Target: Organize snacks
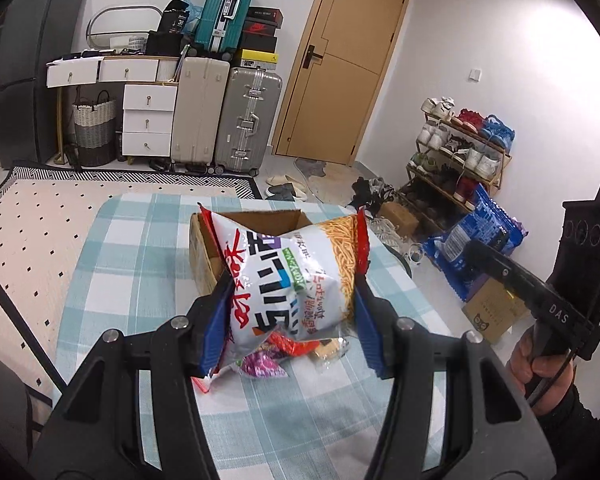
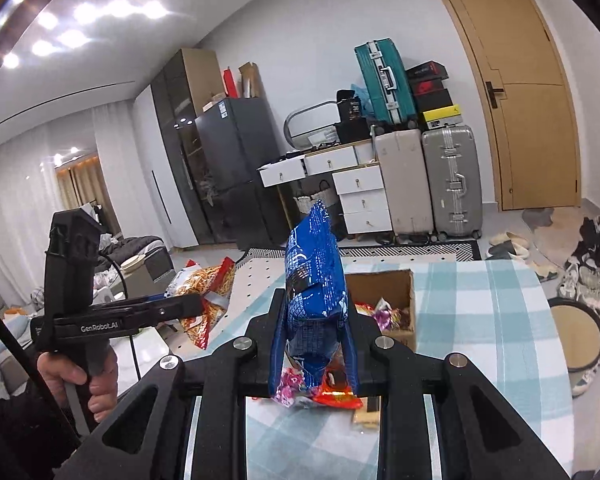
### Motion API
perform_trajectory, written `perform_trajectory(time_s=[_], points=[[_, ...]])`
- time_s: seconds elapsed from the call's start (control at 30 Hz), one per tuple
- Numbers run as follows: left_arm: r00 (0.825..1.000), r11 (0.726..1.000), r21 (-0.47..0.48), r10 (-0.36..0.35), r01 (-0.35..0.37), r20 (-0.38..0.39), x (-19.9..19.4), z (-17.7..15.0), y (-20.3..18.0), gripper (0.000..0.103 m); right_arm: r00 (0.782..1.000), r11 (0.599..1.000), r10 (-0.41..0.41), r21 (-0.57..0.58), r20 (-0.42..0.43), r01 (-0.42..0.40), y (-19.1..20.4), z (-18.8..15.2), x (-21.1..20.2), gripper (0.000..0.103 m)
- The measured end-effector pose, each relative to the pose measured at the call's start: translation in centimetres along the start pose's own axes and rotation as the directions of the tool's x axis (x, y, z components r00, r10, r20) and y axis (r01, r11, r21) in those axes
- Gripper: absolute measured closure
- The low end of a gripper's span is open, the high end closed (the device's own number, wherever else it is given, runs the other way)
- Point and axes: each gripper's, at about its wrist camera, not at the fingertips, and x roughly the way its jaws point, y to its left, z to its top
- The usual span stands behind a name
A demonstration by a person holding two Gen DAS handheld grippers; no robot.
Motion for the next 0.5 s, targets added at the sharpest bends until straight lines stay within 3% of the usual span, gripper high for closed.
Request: perform_trajectory(time_s=[0.3,0.5], points=[[1.0,1.0,0.013,0.0,0.0,-0.004,1.7,7.1,0.8,0.05,0.999,0.999,0.012,-0.043,-0.048,-0.014,0.8,5.3,3.2,0.079],[0.999,0.999,0.038,0.03,-0.029,-0.041,6.4,11.0,0.1,0.05,0.995,0.997,-0.013,-0.075,-0.099,0.006,-0.1,7.9,7.2,0.079]])
